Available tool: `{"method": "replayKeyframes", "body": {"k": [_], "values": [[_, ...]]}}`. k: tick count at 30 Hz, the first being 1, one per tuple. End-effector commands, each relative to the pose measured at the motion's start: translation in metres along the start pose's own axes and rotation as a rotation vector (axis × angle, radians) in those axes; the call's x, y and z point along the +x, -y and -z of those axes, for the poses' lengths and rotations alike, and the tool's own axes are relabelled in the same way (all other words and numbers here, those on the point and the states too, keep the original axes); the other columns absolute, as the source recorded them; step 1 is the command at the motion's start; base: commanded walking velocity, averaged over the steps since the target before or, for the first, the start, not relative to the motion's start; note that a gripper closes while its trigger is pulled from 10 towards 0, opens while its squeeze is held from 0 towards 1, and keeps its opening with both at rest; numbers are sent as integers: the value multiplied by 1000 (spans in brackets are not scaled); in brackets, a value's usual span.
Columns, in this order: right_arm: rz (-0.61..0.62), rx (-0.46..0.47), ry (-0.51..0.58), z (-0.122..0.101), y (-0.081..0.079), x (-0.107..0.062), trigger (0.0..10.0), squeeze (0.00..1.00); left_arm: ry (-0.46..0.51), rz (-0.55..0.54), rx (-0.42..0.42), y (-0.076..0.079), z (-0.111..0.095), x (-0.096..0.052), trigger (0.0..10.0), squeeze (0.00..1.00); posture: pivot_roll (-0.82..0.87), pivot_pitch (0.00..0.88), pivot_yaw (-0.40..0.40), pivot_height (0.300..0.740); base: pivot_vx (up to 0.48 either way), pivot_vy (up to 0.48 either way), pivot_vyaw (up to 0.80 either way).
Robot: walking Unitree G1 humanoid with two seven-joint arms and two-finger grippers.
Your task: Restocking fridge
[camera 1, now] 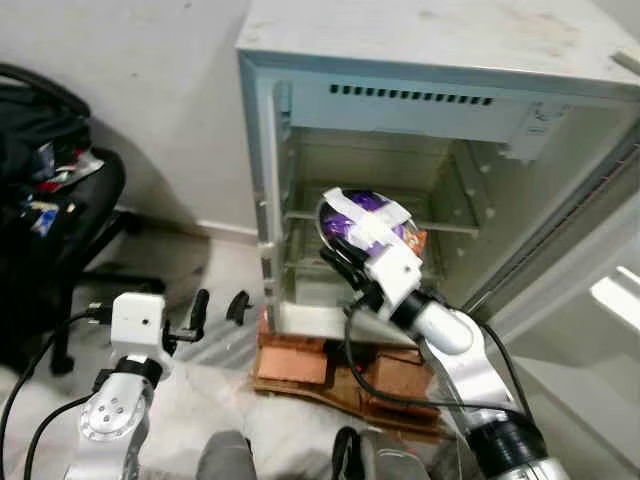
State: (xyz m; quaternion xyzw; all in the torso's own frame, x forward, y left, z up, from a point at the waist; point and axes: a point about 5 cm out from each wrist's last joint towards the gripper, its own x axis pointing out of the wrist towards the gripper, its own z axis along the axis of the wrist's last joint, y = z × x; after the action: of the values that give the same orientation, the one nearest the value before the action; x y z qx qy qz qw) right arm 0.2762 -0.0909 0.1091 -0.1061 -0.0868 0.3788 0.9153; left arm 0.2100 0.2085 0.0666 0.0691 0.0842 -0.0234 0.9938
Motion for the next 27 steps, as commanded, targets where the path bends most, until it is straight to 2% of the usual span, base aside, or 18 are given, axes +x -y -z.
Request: {"method": "replayKeyframes", "body": {"k": [1, 9, 12, 16, 27], "values": [[-7, -16, 5, 1, 3, 1, 10000, 0, 8, 7, 14, -1, -5, -1, 10000, 0, 160, 177, -59, 740, 0, 0, 0], [-83, -75, -14, 5, 7, 20, 10000, 0, 7, 4, 22, 3, -9, -11, 10000, 0, 189, 215, -88, 740, 0, 0, 0], [-79, -128, -45, 6, 17, 35, 10000, 0, 7, -25, 9, 0, -11, -19, 10000, 0, 206, 243, -108, 740, 0, 0, 0], [-84, -145, -47, 2, 25, 46, 10000, 0, -8, -41, 6, 0, -10, -29, 10000, 0, 222, 279, -122, 740, 0, 0, 0], [-114, -200, -37, -7, 31, 66, 10000, 0, -44, -41, 18, 6, -9, -52, 10000, 0, 258, 353, -156, 740, 0, 0, 0]]}}
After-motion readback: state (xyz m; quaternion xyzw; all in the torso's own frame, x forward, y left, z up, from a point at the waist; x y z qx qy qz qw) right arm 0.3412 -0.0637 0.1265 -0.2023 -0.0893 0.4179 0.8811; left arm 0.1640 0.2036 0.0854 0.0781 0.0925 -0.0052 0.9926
